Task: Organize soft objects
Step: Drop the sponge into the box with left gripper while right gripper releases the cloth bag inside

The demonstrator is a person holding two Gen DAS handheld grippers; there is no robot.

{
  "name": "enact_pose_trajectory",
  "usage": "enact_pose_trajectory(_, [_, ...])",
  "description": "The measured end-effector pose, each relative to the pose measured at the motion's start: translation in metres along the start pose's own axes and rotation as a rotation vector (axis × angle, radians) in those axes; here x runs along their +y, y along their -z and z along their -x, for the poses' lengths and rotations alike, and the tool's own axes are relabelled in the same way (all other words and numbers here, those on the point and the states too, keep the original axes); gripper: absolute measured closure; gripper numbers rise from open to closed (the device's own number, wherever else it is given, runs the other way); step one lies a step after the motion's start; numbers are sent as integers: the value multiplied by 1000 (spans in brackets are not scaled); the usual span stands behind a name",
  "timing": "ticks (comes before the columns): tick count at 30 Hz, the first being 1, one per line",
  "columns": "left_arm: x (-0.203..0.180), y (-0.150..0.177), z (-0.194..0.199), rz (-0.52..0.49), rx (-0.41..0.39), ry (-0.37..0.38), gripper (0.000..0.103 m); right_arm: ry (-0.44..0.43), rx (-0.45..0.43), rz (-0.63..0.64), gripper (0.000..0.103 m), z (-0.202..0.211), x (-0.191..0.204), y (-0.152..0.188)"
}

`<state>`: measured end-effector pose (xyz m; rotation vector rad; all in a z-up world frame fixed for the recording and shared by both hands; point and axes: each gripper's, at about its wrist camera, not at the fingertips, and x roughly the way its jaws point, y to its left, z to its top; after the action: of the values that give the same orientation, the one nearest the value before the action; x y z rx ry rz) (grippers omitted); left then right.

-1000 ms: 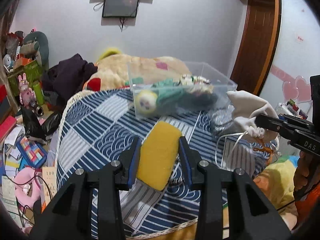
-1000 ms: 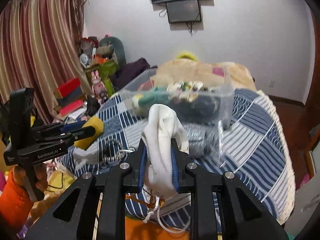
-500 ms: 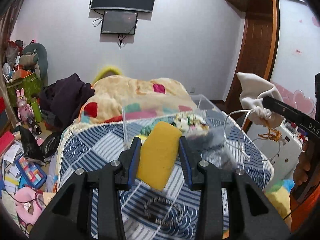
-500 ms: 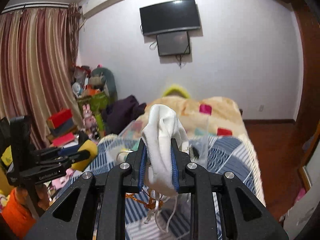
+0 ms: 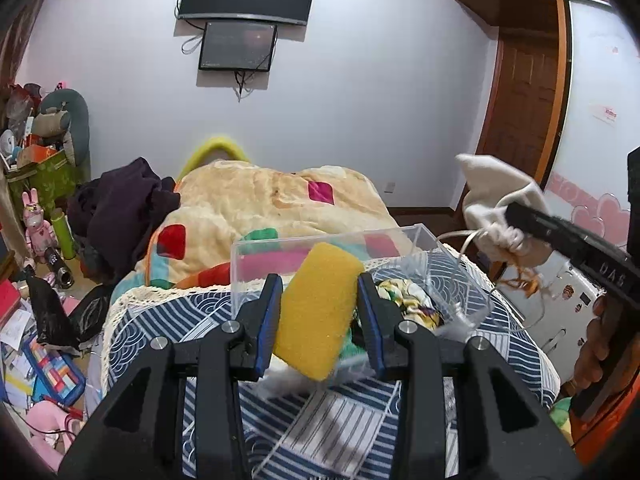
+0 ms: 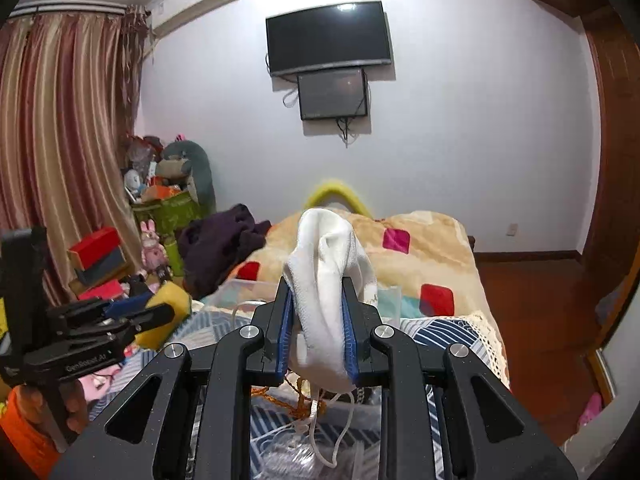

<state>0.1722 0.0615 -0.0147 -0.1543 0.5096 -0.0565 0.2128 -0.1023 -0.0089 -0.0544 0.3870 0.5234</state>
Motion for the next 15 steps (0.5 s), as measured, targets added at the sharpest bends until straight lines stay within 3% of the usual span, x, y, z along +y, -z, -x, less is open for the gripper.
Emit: enact_pose_trajectory(15, [6,2,-97,-11,151,-48,65,18,213,8,83,-66,-15,21])
